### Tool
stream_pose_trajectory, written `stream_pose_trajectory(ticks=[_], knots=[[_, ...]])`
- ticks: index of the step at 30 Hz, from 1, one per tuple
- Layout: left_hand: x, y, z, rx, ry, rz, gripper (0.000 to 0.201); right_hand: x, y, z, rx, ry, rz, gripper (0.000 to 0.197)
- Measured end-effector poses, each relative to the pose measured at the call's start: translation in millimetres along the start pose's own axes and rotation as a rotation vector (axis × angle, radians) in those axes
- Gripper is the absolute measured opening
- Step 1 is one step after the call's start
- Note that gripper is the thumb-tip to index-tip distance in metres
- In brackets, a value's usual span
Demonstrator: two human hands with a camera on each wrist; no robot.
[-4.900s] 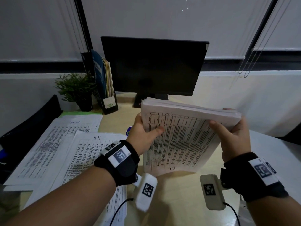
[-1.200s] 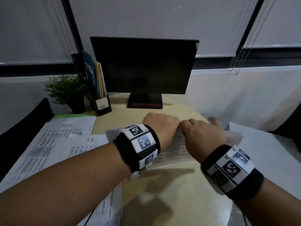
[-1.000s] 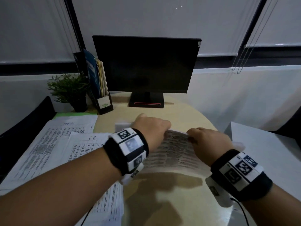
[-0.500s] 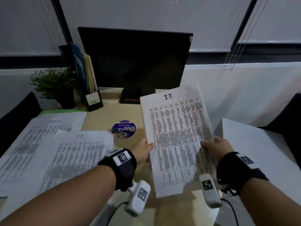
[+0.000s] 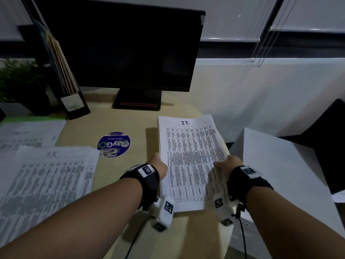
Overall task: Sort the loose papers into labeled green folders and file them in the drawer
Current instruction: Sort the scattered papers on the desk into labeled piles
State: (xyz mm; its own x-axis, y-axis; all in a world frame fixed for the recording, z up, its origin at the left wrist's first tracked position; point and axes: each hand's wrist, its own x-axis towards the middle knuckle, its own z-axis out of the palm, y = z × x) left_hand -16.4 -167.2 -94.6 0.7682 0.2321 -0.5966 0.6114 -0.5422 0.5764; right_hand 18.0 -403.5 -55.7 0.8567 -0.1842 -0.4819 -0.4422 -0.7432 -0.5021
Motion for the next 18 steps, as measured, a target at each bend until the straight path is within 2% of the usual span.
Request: stream_pose_trajectory(ticks=[4, 8, 12, 16, 18], knots=[[22.9, -9.2, 12.5, 0.098, -0.016, -0.079, 0.053, 20.1, 3.3, 9.5, -0.074, -0.008, -0.009, 0.045], [25.0, -8.7, 20.1, 0.114, 0.064, -0.03, 0.051, 32.6, 10.7, 20.7, -0.236, -0.068, -0.041, 0.029], [23.8, 2.2, 16.6, 0.195, 0.055, -0.066, 0.042, 40.6, 15.0, 22.2, -0.376, -0.032, -0.091, 0.03], [14.3, 17.7, 14.9, 0.386, 0.152, -0.062, 0.035, 42.7, 14.6, 24.8, -0.463, -0.018, -0.116, 0.032], [20.8, 17.3, 17.0, 0.398, 0.133, -0.05, 0.029, 43.4, 14.3, 26.0, -0.49, -0.016, -0.131, 0.031]])
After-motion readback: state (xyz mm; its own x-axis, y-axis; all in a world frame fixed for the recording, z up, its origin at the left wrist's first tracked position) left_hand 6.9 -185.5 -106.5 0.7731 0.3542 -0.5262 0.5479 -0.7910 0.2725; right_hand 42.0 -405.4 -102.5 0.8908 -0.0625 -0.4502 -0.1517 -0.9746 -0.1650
